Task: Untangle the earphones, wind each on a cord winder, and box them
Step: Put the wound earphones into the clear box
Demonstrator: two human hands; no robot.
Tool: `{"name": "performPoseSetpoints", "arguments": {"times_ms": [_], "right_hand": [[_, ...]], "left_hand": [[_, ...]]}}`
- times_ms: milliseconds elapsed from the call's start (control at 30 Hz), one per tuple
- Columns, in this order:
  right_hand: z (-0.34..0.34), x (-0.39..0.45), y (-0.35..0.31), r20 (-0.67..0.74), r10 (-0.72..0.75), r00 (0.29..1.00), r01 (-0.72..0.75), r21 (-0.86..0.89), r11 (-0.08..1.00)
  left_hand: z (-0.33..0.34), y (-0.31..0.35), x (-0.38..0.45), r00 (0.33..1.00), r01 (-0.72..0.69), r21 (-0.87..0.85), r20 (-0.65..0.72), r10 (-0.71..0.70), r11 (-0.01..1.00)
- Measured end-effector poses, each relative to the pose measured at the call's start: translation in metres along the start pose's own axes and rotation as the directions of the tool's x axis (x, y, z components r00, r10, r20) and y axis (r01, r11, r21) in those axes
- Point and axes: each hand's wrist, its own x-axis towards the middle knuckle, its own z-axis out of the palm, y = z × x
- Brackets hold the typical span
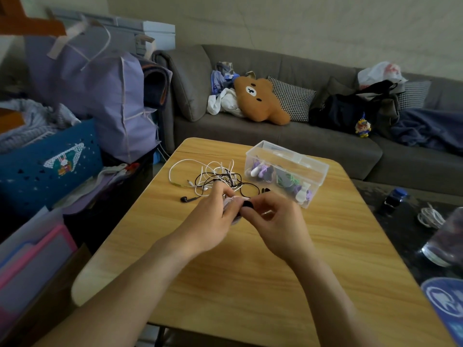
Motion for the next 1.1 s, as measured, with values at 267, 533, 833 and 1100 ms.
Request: {"name": "performPoseSetpoints", "arguments": {"times_ms": [267, 533, 833, 1100], "right_hand": [[0.021, -0.004, -0.011, -0.104, 0.15, 0.983, -0.108, 0.333, 0.937], [0.025, -0.002, -0.016, 0.052, 0.209, 0.976, -0.202, 0.56, 0.803], [0.004, 0.001, -0.004, 0.108, 0.107, 0.988, -0.145, 0.456, 0.878], [0.028, -0.009, -0.019, -0.082, 0.149, 0.985, -0.108, 0.377, 0.92]], "left_hand": [[-0.001, 0.006, 0.001, 0.989, -0.059, -0.3, -0.149, 0.014, 0.952], [-0.004, 0.009, 0.0, 0.954, -0.211, -0.184, -0.254, 0.161, 0.96], [-0.012, 0.006, -0.003, 0.988, -0.133, -0.203, -0.109, 0.113, 0.97], [0.001, 0.005, 0.003, 0.934, -0.085, -0.321, -0.355, -0.036, 0.943]]}}
